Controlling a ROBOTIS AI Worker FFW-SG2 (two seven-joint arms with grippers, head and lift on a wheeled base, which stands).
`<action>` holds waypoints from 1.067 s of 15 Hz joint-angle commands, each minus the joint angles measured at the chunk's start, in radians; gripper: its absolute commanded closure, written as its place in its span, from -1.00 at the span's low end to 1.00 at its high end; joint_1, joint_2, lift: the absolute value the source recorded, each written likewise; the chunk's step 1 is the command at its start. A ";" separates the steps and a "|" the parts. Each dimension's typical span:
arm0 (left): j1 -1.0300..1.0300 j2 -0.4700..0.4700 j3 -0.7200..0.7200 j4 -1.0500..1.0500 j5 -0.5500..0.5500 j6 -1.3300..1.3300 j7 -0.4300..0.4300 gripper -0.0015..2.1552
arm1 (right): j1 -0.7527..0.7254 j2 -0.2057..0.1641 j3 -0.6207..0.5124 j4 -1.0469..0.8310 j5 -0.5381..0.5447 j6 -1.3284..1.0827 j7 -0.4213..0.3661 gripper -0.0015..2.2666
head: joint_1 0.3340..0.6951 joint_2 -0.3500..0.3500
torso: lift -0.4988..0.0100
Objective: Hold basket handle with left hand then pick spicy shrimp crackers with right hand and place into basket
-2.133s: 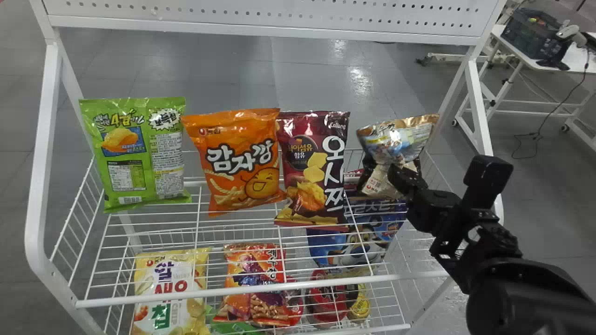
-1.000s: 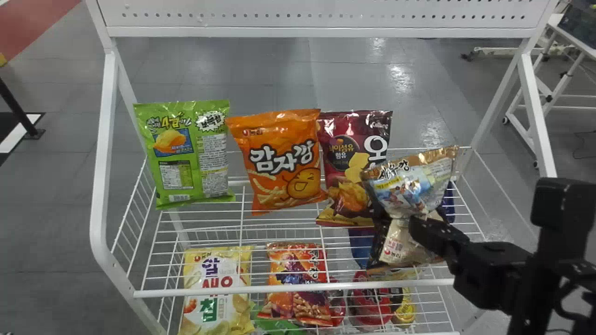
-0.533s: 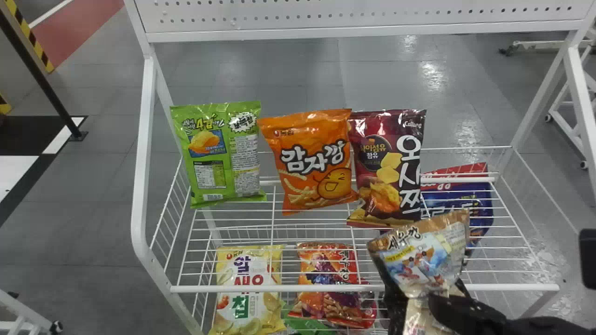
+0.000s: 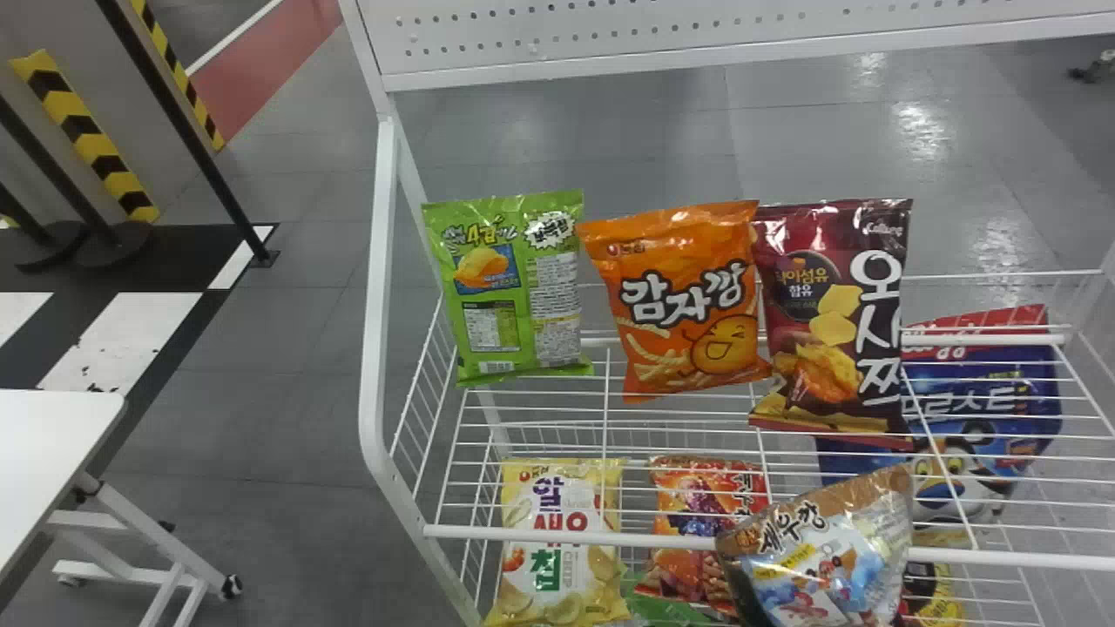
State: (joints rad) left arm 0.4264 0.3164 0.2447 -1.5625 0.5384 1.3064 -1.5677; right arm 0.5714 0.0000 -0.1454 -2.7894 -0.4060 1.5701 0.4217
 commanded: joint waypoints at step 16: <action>-0.003 -0.003 0.010 -0.018 0.015 0.021 -0.013 0.99 | -0.028 0.001 0.254 0.496 0.075 0.002 0.163 -1.00 | 1.00 1.00 | 0.92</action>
State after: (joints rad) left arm 0.4218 0.3129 0.2550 -1.5800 0.5537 1.3277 -1.5677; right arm 0.5457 0.0000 0.0847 -2.3375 -0.3407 1.5701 0.5828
